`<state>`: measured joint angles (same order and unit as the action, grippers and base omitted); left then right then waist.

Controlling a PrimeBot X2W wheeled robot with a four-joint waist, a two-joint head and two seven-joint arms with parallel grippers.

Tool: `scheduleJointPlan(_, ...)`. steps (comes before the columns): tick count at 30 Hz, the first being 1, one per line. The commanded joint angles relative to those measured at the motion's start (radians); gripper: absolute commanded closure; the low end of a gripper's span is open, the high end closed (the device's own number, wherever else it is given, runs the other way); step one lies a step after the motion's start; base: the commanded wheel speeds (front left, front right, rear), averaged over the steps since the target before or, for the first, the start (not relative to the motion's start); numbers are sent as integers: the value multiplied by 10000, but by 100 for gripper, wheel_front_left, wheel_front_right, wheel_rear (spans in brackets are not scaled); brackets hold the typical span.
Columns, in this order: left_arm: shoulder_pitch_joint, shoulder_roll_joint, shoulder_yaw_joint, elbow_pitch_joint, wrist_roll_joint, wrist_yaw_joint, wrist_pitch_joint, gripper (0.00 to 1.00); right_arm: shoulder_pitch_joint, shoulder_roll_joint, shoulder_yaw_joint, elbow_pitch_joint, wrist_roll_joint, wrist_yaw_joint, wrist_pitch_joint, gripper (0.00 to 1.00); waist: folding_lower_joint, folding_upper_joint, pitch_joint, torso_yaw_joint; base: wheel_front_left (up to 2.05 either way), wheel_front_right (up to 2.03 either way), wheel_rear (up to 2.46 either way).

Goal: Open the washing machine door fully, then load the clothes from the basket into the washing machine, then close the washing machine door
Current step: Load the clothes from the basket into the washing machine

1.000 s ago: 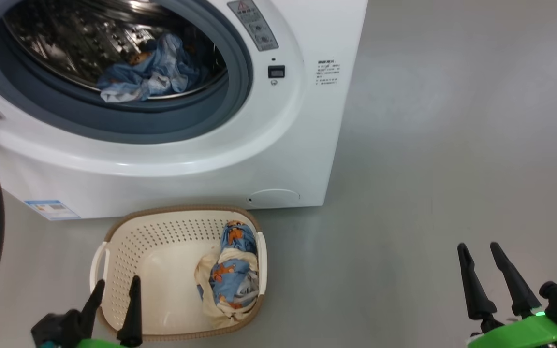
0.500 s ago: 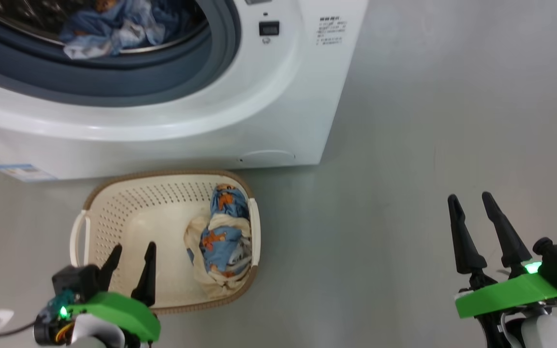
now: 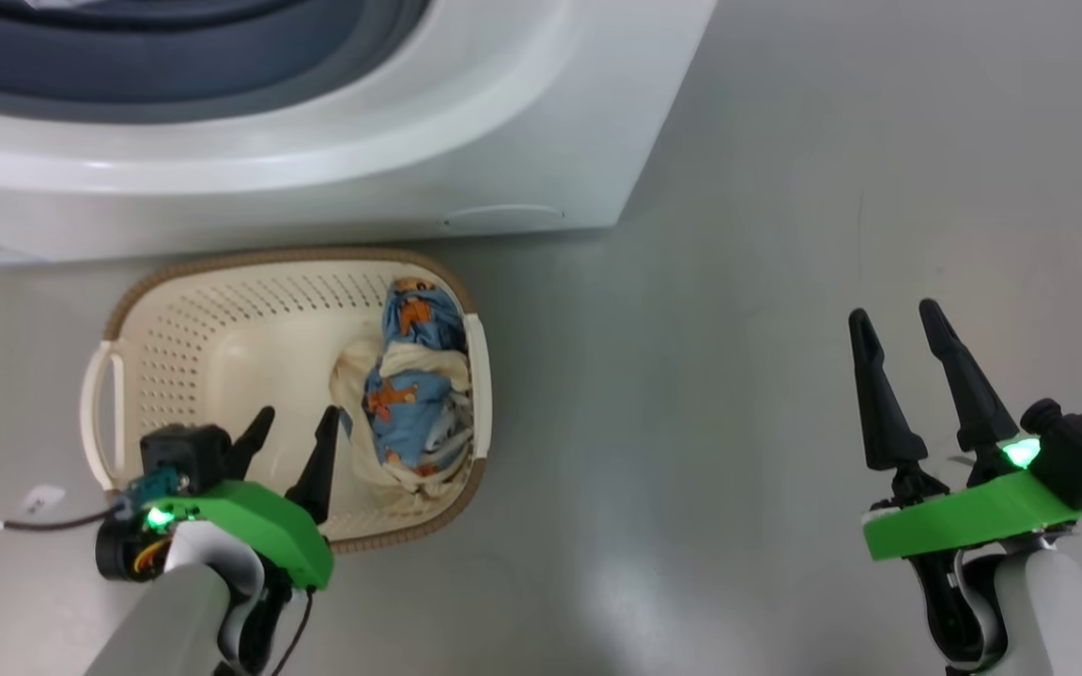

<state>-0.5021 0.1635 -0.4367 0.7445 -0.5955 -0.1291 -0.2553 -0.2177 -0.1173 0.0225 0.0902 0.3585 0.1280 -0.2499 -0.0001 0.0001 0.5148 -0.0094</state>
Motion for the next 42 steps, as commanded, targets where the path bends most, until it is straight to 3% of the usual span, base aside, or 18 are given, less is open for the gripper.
scheduleJointPlan(1, -379, 444, -156, 207, -333, -15, -65, 0, -155, 69, 316, -269, -117, 27, -118, 0, 1, -1, 666, -92, 0, 0, 0)
scheduleJointPlan(20, -2223, 1182, -3529, 1091, -2624, -15, -65, 0, -759, 378, 522, -464, -313, 27, -118, 0, 1, -1, 2252, -457, 0, 0, 0)
scheduleJointPlan(42, -3811, 2179, -5566, 861, -4376, -15, -65, 0, -1479, 584, 724, -601, -422, 27, -118, 0, 1, -1, 3595, -991, 0, 0, 0)
